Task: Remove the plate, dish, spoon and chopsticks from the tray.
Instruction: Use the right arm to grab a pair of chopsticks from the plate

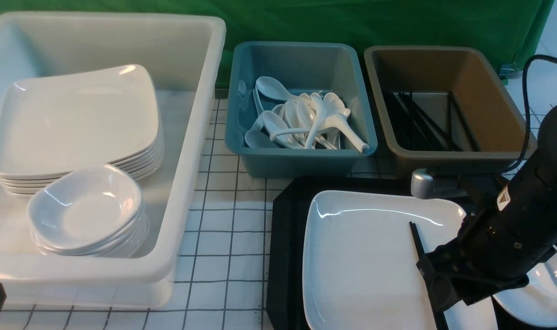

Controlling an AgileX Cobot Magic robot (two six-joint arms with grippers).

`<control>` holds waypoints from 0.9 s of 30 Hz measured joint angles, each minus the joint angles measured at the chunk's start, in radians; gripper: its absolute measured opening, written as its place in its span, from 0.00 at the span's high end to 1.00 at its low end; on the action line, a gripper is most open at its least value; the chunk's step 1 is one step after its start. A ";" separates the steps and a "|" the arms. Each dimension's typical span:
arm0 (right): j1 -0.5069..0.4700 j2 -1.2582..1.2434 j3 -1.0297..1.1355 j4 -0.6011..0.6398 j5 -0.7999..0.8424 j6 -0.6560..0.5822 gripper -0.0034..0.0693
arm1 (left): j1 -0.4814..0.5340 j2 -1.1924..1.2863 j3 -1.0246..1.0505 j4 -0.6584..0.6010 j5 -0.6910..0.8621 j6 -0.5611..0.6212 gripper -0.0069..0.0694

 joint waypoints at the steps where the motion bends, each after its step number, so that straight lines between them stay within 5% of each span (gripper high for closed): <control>1: 0.000 0.015 0.000 -0.002 -0.009 0.001 0.35 | 0.000 0.000 0.000 0.000 0.000 0.000 0.88; 22: 0.000 0.253 -0.002 -0.040 -0.061 0.026 0.33 | 0.000 0.000 0.000 0.005 0.000 0.000 0.88; 27: 0.000 0.256 -0.005 -0.061 -0.062 0.027 0.45 | 0.000 0.000 0.000 0.005 0.000 0.000 0.88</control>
